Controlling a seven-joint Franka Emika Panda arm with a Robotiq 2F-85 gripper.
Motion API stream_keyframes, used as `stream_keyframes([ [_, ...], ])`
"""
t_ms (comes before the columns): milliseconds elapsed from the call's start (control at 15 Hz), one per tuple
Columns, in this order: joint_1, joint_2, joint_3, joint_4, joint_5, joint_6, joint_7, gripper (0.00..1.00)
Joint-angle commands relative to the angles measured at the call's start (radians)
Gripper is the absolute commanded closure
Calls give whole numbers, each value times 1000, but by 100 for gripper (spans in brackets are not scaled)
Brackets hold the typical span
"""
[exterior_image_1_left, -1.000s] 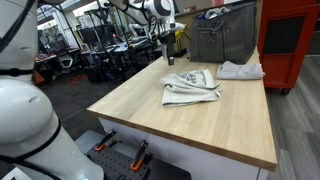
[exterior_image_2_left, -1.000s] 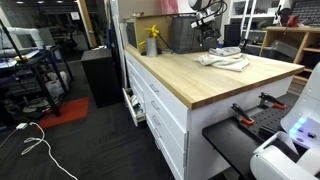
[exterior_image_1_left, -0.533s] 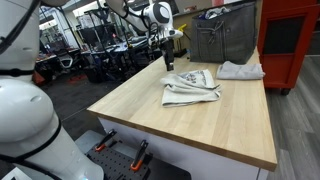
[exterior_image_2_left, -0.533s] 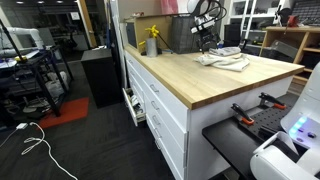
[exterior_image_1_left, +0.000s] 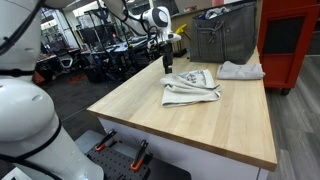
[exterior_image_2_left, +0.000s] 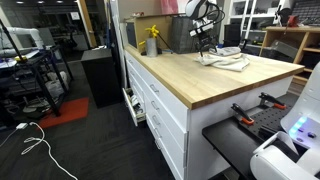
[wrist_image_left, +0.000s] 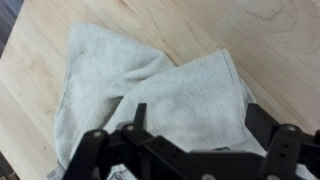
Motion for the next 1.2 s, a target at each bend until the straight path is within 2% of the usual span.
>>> stream_keyframes([
  [0,1,2,1,-12,6,15,-30,0],
  [1133,21,34,-16,7,-38,81,-13,0],
])
